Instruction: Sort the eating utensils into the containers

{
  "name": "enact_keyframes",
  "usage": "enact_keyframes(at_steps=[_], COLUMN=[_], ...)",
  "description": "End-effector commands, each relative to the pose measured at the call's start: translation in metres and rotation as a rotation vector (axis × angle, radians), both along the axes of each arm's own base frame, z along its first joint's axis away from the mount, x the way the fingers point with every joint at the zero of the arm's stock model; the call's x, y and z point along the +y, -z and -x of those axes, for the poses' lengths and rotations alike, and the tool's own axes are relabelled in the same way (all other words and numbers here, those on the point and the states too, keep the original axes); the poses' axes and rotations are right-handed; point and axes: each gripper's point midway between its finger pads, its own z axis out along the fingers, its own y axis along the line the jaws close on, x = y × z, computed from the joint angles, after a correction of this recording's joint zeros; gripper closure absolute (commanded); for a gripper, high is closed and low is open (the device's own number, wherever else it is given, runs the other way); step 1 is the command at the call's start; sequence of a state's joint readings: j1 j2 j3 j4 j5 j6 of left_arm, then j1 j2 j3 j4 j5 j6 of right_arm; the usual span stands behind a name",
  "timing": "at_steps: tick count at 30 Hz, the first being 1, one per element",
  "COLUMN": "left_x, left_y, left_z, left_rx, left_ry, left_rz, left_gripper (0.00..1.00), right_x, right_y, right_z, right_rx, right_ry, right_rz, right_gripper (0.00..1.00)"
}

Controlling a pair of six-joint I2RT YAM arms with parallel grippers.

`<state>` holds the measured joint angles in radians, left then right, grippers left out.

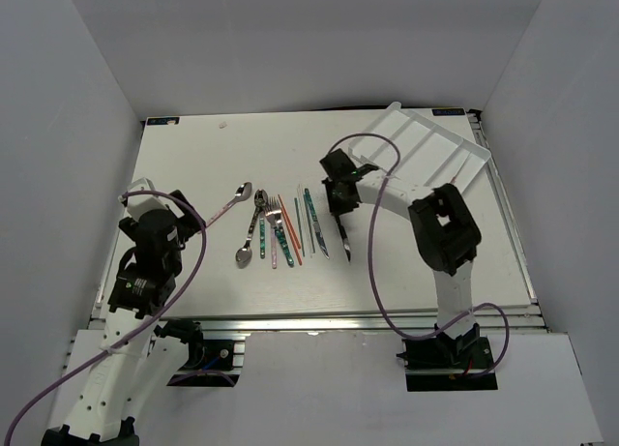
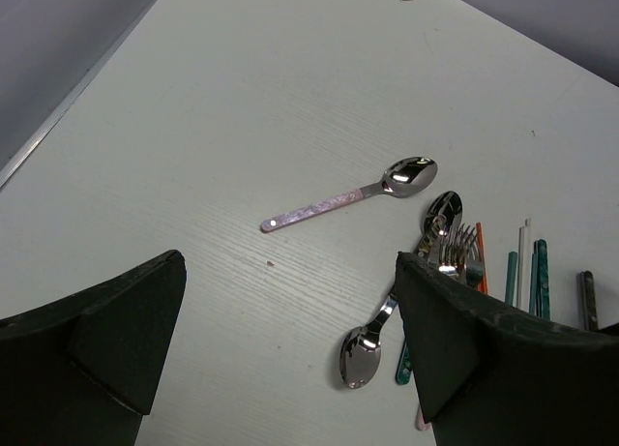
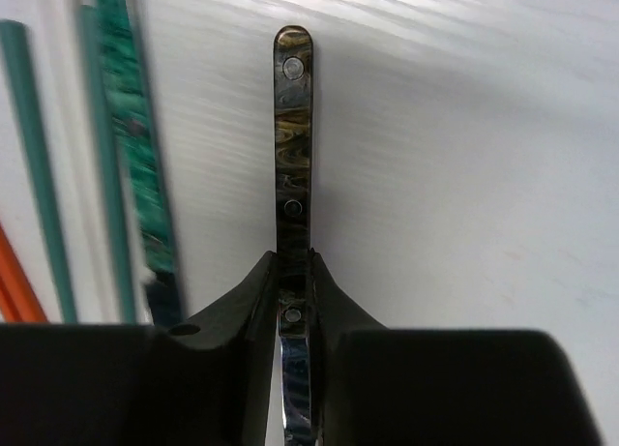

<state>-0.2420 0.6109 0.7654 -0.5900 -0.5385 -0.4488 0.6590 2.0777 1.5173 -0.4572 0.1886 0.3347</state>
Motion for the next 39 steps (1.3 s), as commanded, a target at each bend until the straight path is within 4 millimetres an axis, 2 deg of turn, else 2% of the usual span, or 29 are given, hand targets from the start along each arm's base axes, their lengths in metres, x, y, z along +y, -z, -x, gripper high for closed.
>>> enact_keyframes(at_steps=[1,2,3,5,6,8,9,10,11,12,13,14,15,16,17,19,20,24,29,35,39], left_x=[-0.004,-0.006,-0.006,-0.008,-0.008,-0.008,-0.007,-0.006,-0.006,-0.006,-0.006,-0.007,-0.008,-0.009,-0.01,-0.012,-0.012,-0.014,-0.015,-0.016,-0.015], left_y=[-0.009,-0.008,-0.009,-0.008,-0.008,-0.008,-0.008,-0.009,-0.009,-0.009,-0.008,-0.008,-0.008,-0.006,-0.006,-0.006,-0.005,-0.003,-0.002,0.001,0.002], left_z=[-0.001,-0.002,-0.001,-0.002,-0.002,-0.002,-0.002,-0.001,-0.001,-0.001,-0.001,-0.002,-0.002,-0.002,-0.002,-0.003,-0.003,-0.004,-0.006,-0.007,-0.007], left_rx=[-0.041,-0.04,-0.041,-0.038,-0.038,-0.037,-0.038,-0.039,-0.039,-0.039,-0.036,-0.036,-0.033,-0.03,-0.028,-0.028,-0.023,-0.014,-0.006,0.005,0.009], left_ry=[0.024,0.034,0.038,0.047,0.047,0.047,0.04,0.036,0.034,0.034,0.035,0.038,0.043,0.047,0.052,0.058,0.06,0.068,0.069,0.072,0.069], left_rz=[0.007,0.011,0.011,0.012,0.013,0.012,0.012,0.011,0.012,0.012,0.011,0.011,0.011,0.011,0.011,0.011,0.008,0.008,0.005,0.003,0.001], left_gripper=[0.02,0.02,0.02,0.02,0.02,0.02,0.02,0.02,0.02,0.02,0.02,0.02,0.02,0.02,0.02,0.02,0.02,0.02,0.02,0.02,0.02], right_x=[-0.036,-0.05,-0.076,-0.105,-0.13,-0.16,-0.188,-0.202,-0.214,-0.24,-0.253,-0.26,-0.288,-0.3,-0.307,-0.319,-0.323,-0.348,-0.355,-0.358,-0.369], right_y=[-0.062,-0.069,-0.072,-0.079,-0.084,-0.093,-0.102,-0.106,-0.103,-0.112,-0.113,-0.104,-0.102,-0.112,-0.099,-0.105,-0.092,-0.077,-0.06,-0.068,-0.072], right_z=[-0.026,-0.028,-0.039,-0.047,-0.057,-0.069,-0.081,-0.086,-0.093,-0.105,-0.11,-0.117,-0.122,-0.133,-0.138,-0.151,-0.153,-0.158,-0.156,-0.164,-0.169], right_rx=[-0.118,-0.141,-0.135,-0.153,-0.168,-0.198,-0.218,-0.222,-0.215,-0.234,-0.239,-0.222,-0.226,-0.248,-0.223,-0.23,-0.204,-0.192,-0.163,-0.182,-0.181], right_ry=[0.126,0.164,0.244,0.324,0.387,0.472,0.541,0.582,0.619,0.677,0.704,0.727,0.787,0.811,0.824,0.823,0.837,0.897,0.918,0.922,0.939], right_rz=[-0.12,-0.151,-0.197,-0.248,-0.261,-0.26,-0.261,-0.27,-0.27,-0.28,-0.286,-0.281,-0.275,-0.269,-0.254,-0.276,-0.262,-0.234,-0.232,-0.252,-0.254], right_gripper=[1.0,1.0,1.0,1.0,1.0,1.0,1.0,1.0,1.0,1.0,1.0,1.0,1.0,1.0,1.0,1.0,1.0,1.0,1.0,1.0,1.0])
